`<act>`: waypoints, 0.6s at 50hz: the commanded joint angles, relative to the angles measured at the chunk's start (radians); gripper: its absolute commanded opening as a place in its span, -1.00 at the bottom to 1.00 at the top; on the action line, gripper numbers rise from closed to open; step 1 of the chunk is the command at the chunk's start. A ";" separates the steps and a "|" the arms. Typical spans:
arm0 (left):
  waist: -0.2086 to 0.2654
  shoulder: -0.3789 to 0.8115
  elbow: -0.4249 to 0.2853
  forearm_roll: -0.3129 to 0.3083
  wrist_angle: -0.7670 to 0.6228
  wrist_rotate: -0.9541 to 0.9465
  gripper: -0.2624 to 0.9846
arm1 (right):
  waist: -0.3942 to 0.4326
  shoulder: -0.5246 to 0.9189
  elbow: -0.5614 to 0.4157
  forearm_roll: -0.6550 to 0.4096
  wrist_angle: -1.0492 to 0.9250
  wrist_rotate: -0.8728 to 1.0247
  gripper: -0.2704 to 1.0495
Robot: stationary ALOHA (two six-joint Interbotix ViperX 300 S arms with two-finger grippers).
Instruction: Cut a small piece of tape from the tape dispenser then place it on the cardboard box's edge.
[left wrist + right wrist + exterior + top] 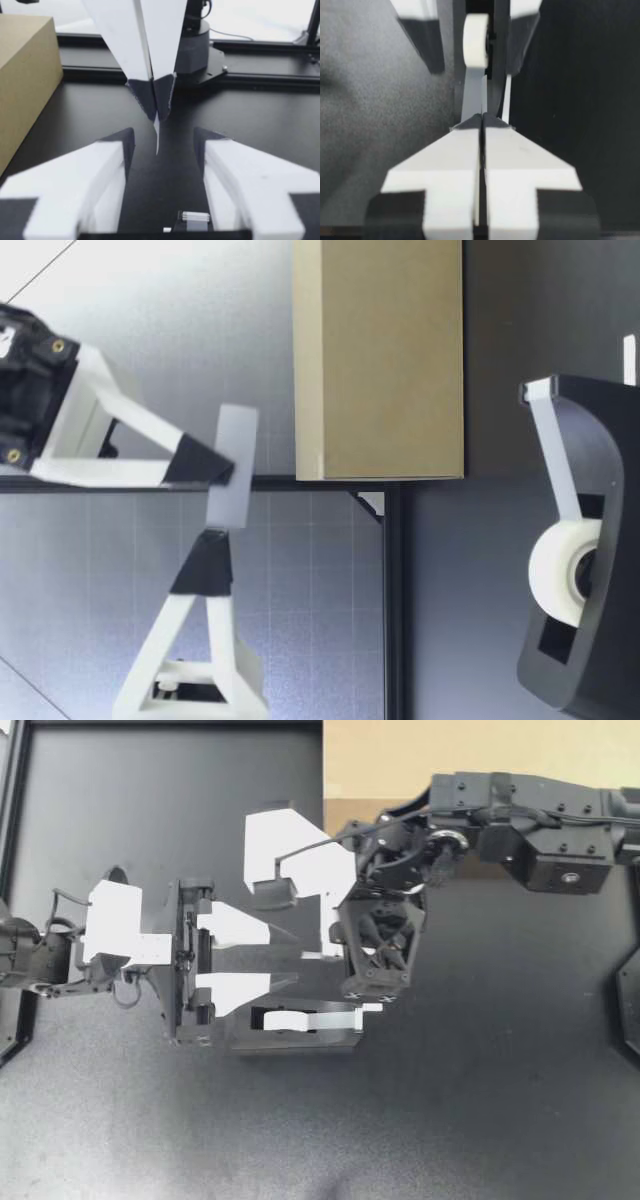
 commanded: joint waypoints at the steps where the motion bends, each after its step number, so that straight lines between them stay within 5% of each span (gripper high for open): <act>1: 0.003 -0.003 -0.023 -0.002 -0.015 0.002 0.04 | 0.005 -0.006 -0.048 0.002 0.005 -0.002 -0.77; 19: 0.003 0.005 -0.032 -0.006 -0.015 0.000 -0.04 | 0.009 0.020 -0.077 0.002 0.020 -0.003 -0.77; 30: 0.003 0.008 -0.026 -0.018 -0.011 0.002 -0.53 | 0.009 0.014 -0.080 0.002 0.015 -0.002 -0.77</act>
